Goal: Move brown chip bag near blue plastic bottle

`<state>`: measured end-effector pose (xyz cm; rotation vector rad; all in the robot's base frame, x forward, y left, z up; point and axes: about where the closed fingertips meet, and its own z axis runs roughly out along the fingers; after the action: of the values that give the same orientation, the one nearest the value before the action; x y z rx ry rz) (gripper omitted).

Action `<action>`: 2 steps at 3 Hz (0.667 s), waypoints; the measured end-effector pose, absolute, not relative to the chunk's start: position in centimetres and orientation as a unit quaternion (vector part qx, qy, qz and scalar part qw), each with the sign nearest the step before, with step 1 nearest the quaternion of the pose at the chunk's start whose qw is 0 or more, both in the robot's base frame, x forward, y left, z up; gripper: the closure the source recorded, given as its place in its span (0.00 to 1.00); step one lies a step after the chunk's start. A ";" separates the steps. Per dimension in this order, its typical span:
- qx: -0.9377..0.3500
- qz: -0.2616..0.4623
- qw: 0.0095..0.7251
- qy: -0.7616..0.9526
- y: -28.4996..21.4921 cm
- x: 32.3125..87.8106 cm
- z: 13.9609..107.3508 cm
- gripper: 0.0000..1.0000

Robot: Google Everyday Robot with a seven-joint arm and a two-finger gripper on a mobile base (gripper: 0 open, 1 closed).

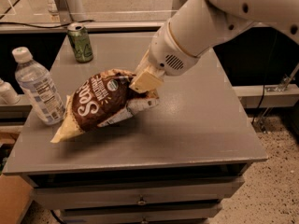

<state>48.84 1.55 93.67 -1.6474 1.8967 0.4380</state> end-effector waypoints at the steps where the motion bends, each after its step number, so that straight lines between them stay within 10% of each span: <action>1: -0.614 0.194 0.291 0.708 2.9 47.3 92.4 1.00; 2: -0.614 0.194 0.291 0.708 2.9 47.3 92.4 1.00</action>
Offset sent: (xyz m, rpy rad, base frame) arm -0.0133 0.0110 -0.0161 0.0488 0.0434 0.0113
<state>47.26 2.90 92.37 -1.6362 1.8862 0.5182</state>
